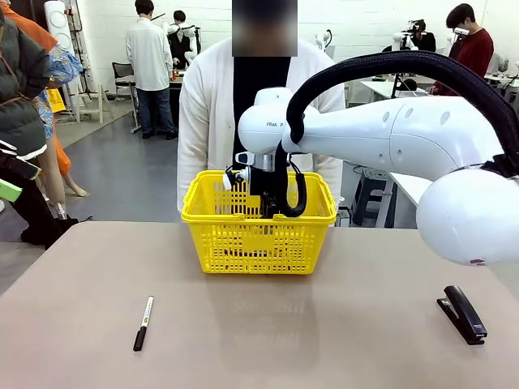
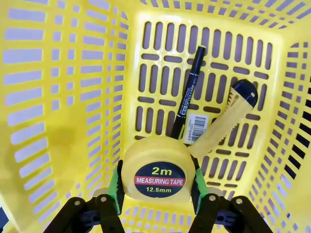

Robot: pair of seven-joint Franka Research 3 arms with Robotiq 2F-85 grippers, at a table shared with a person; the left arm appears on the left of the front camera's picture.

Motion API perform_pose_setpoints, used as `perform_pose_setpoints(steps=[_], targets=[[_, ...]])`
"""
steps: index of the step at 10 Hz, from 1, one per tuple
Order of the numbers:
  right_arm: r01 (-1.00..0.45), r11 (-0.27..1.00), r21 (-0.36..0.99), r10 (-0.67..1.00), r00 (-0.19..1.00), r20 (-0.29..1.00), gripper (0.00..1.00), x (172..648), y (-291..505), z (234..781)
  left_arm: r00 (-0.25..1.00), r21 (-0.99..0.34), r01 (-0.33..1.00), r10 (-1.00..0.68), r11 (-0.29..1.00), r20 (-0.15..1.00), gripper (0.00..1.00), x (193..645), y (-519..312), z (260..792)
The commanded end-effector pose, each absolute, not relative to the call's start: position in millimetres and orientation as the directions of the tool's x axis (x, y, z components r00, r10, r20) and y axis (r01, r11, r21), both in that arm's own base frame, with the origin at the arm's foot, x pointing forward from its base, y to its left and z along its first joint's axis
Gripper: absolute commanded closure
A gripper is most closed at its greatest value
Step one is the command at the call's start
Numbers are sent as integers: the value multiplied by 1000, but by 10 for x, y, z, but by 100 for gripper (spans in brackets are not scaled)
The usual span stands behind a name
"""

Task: Place the items the person wants into the basket.
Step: Pick up the item the person points to and place it in the Market Basket.

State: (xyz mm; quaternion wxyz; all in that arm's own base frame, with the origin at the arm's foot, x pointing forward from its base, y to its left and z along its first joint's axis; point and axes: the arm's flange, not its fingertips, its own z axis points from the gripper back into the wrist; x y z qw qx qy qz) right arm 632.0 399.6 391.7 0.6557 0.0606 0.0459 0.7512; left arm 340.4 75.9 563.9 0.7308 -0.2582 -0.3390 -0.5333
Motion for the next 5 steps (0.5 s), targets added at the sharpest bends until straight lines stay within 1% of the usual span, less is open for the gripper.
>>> perform_pose_setpoints(steps=[1,5], targets=[[-979,-138,148,990,-132,50,0,6419,4078,4029,184,-8,958,-591,287,785,0,3405,774,5635],[-978,-139,157,990,-133,45,0,6421,4066,4046,184,-8,958,-591,287,785,0,3405,774,5635]])
